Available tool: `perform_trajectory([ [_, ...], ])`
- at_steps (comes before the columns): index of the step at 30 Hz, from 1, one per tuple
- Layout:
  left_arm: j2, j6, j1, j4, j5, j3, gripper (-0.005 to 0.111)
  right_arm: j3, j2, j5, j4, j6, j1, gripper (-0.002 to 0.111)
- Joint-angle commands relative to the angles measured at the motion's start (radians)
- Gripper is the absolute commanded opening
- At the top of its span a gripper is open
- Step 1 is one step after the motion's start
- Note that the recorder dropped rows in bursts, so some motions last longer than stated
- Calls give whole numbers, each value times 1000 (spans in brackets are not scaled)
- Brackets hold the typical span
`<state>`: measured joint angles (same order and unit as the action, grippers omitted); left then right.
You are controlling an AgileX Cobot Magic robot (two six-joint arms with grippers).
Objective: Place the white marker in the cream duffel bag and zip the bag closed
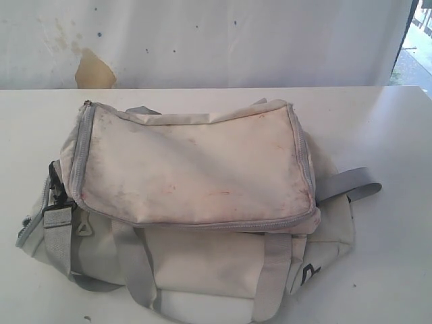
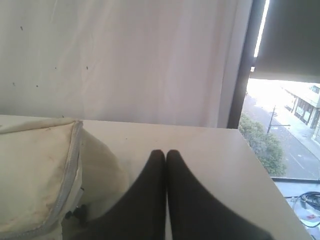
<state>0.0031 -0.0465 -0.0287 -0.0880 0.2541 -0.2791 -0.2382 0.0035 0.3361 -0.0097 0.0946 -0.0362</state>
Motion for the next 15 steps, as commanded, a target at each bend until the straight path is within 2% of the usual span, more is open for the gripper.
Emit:
perform_trajectory([
  [1, -3, -6, -4, 6, -85, 133, 0, 116, -3, -169, -8, -12, -3, 0],
  [7, -3, -14, -4, 9, -260, 279, 0, 238, -3, -342, -8, -10, -3, 0],
  [9, -3, -22, -4, 9, -198, 279, 0, 238, -3, -262, -10, -3, -3, 0],
  [15, -3, -30, -4, 9, -185, 279, 0, 238, -3, -254, -10, -12, -3, 0],
])
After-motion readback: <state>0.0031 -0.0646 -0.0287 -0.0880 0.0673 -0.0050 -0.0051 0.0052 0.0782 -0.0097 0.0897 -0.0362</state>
